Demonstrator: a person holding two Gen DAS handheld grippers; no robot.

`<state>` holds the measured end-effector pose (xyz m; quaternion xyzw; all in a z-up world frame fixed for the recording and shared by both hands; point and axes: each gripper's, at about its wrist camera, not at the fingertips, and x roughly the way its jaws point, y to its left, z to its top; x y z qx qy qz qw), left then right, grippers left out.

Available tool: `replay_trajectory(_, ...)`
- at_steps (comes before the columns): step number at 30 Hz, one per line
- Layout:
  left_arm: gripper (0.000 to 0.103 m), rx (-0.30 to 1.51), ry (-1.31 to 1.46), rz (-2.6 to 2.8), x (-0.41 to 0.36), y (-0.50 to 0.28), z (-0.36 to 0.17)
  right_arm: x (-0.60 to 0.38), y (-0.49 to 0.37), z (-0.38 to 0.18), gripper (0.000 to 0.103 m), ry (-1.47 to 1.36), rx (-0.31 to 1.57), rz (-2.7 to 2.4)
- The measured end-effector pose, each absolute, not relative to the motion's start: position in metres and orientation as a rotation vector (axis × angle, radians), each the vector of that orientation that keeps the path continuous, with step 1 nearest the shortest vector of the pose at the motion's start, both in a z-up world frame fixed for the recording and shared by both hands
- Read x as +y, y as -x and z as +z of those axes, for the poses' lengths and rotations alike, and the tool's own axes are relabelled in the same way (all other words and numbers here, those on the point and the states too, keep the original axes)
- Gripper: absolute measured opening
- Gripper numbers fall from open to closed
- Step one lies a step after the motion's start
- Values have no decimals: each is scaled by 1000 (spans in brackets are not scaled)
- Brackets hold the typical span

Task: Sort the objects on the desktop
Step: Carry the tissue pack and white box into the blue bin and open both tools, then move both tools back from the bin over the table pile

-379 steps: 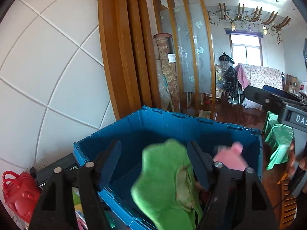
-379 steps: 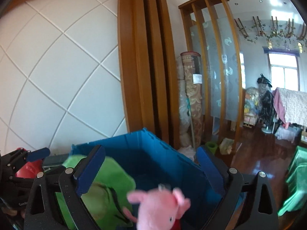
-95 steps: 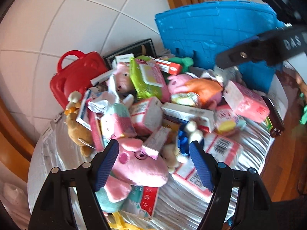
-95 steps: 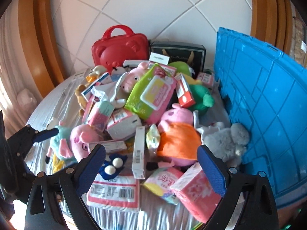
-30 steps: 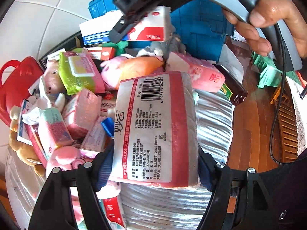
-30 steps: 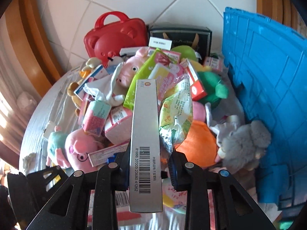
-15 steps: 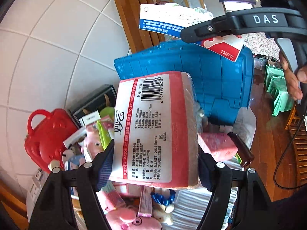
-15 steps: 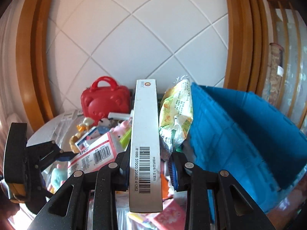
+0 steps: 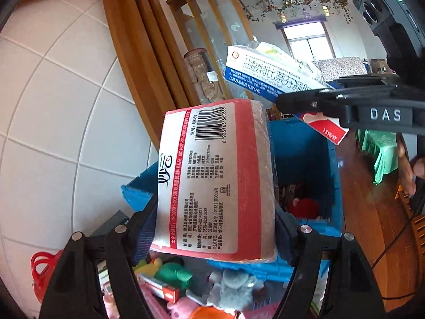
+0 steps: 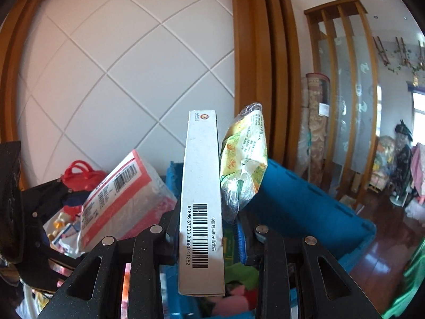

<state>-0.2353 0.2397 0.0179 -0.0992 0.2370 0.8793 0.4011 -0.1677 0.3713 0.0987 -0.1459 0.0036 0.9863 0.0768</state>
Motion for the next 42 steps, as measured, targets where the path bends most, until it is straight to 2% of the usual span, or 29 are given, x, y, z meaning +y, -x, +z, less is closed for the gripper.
replay_trajectory(4, 75, 580, 267, 2227, 290, 252, 27, 408, 177, 101, 30, 429, 24, 2938)
replay_trajectory(7, 79, 600, 303, 2269, 322, 269, 32, 438, 188, 100, 34, 433, 65, 2916)
replay_trajectory(8, 81, 626, 301, 2301, 332, 270, 33, 448, 193, 100, 49, 433, 80, 2909)
replay_trajectory(9, 81, 654, 298, 2336, 341, 273, 34, 459, 195, 100, 71, 419, 94, 2897)
replay_trajectory(10, 82, 682, 296, 2368, 349, 275, 34, 467, 196, 101, 78, 403, 101, 2886)
replay_trajectory(16, 83, 637, 291, 2501, 362, 276, 47, 492, 185, 107, 80, 332, 171, 2866)
replay_trajectory(23, 87, 554, 311, 2623, 346, 279, 51, 500, 167, 103, 94, 284, 200, 2858)
replay_trajectory(30, 87, 487, 347, 2679, 330, 276, 47, 495, 162, 98, 101, 295, 190, 2883)
replay_trajectory(42, 87, 448, 354, 2783, 300, 259, 43, 478, 158, 89, 102, 324, 193, 2964)
